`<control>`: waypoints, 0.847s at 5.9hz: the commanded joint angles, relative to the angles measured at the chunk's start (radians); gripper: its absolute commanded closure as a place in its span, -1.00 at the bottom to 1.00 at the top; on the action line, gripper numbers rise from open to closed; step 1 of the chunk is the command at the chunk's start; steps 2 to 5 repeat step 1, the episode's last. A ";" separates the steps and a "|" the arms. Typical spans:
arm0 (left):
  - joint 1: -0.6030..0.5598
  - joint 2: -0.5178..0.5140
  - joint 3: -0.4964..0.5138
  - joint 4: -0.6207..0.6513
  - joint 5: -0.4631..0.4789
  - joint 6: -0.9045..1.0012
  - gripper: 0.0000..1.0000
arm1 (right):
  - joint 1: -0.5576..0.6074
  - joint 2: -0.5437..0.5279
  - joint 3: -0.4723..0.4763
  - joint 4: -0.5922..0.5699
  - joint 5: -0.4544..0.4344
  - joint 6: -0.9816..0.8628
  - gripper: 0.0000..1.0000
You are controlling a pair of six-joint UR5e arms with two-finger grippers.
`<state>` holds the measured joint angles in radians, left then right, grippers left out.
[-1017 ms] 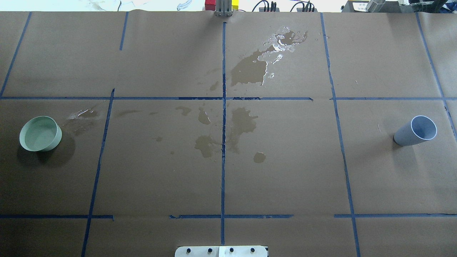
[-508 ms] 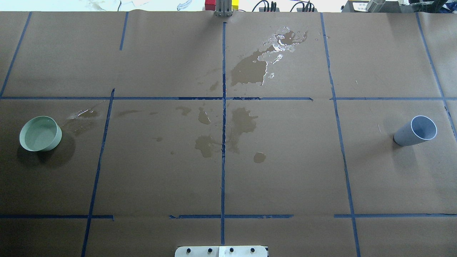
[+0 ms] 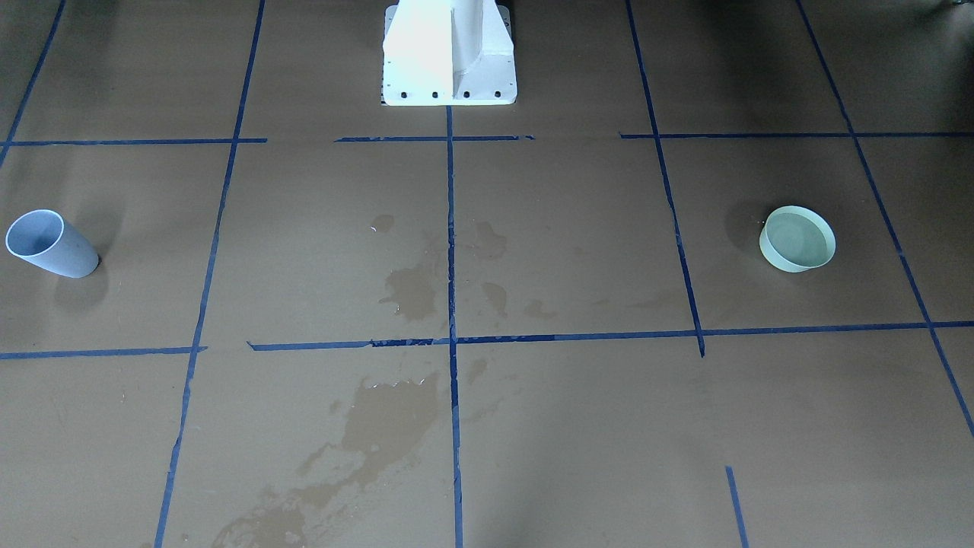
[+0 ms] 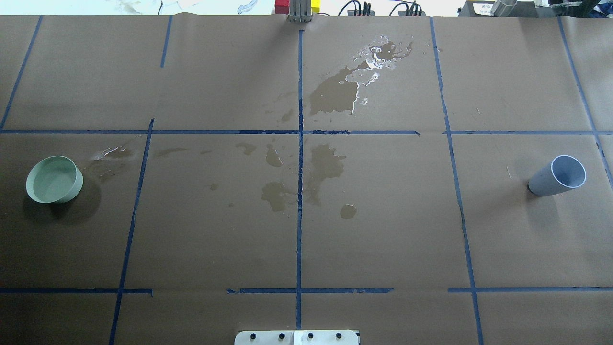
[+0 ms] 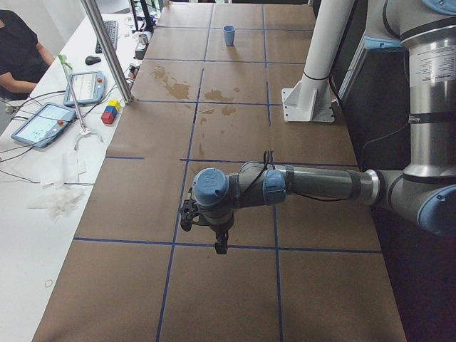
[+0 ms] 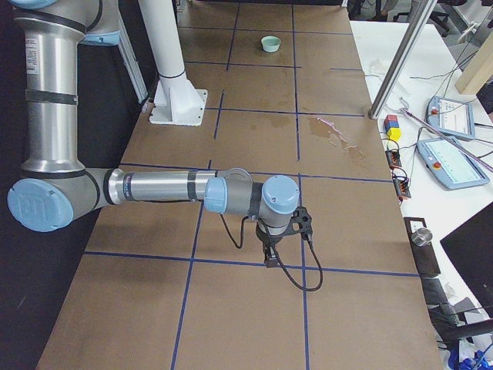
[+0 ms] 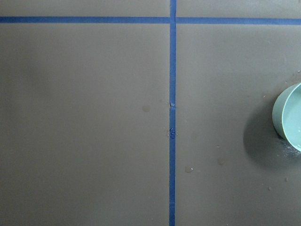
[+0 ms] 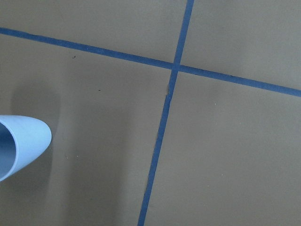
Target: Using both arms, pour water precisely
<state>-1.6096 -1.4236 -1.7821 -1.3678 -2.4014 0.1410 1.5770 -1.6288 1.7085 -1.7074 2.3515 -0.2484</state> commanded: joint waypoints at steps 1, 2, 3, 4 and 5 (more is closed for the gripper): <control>0.000 0.000 -0.008 0.001 0.001 0.000 -1.00 | 0.000 0.004 0.003 0.000 -0.001 0.000 -1.00; 0.000 0.000 -0.008 0.001 0.001 0.000 -1.00 | 0.000 0.004 0.003 0.000 -0.001 0.000 -1.00; 0.000 0.000 -0.008 0.001 0.001 0.000 -1.00 | 0.000 0.004 0.003 0.000 -0.001 0.000 -1.00; 0.000 0.000 -0.008 0.001 0.001 0.000 -1.00 | 0.000 0.004 0.003 0.000 -0.001 0.000 -1.00; 0.000 0.000 -0.008 0.001 0.001 0.000 -1.00 | 0.000 0.004 0.003 0.000 -0.001 0.000 -1.00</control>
